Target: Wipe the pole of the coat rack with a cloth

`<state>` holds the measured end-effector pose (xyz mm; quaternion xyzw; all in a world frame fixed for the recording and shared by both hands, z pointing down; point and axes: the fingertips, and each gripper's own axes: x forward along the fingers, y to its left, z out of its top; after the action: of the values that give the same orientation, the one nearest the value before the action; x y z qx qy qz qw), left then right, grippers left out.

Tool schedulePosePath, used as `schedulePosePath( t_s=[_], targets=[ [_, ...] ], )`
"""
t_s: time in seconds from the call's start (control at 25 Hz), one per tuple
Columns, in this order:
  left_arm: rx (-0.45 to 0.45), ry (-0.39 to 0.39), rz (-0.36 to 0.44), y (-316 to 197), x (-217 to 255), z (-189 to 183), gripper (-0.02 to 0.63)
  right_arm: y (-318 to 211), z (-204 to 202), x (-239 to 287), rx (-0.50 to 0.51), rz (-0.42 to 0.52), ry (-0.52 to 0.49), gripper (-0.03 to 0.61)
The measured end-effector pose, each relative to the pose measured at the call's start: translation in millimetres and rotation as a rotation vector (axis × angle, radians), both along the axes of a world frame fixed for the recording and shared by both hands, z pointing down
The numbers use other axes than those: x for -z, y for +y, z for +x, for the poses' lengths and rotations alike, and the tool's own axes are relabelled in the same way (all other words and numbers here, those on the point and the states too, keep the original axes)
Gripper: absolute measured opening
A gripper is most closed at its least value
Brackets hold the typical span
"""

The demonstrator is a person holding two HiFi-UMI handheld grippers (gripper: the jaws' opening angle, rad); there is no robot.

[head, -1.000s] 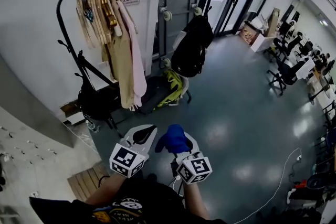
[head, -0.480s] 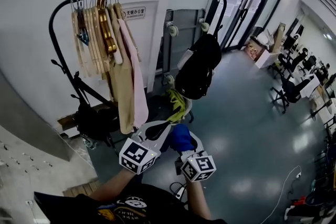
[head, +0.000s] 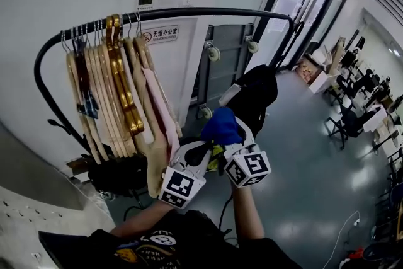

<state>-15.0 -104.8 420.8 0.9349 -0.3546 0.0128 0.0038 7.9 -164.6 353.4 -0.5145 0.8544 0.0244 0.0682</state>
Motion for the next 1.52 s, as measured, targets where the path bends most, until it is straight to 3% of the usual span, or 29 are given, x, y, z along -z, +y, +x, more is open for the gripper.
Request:
schedulePosePath(
  t_s=[0.12,0.4,0.56,0.68,0.84,1.12,1.52],
  targets=[
    [0.038,0.017,-0.004,-25,1,-4,-0.003,-57,-24,40,0.053,0.068,0.017,0.058],
    [0.176,0.036,0.103,-69,26,-5,-0.006,-167,-87,126,0.222,0.097,0.047,0.058],
    [0.275,0.039,0.144,-84,32,-13,-0.006,-200,-108,147,0.294,0.072,0.029,0.058],
    [0.308,0.048,0.129,-95,30,-8,-0.006,-210,-102,157,0.316,0.091,-0.013,0.058],
    [0.300,0.065,0.106,-115,33,14,-0.006,-236,-70,161,0.301,0.077,-0.024,0.059],
    [0.276,0.061,0.101,-146,41,62,-0.006,-286,31,162,0.194,0.059,-0.012,0.060],
    [0.232,-0.019,0.055,-172,20,131,-0.006,-349,164,163,0.055,0.022,0.026,0.062]
  ],
)
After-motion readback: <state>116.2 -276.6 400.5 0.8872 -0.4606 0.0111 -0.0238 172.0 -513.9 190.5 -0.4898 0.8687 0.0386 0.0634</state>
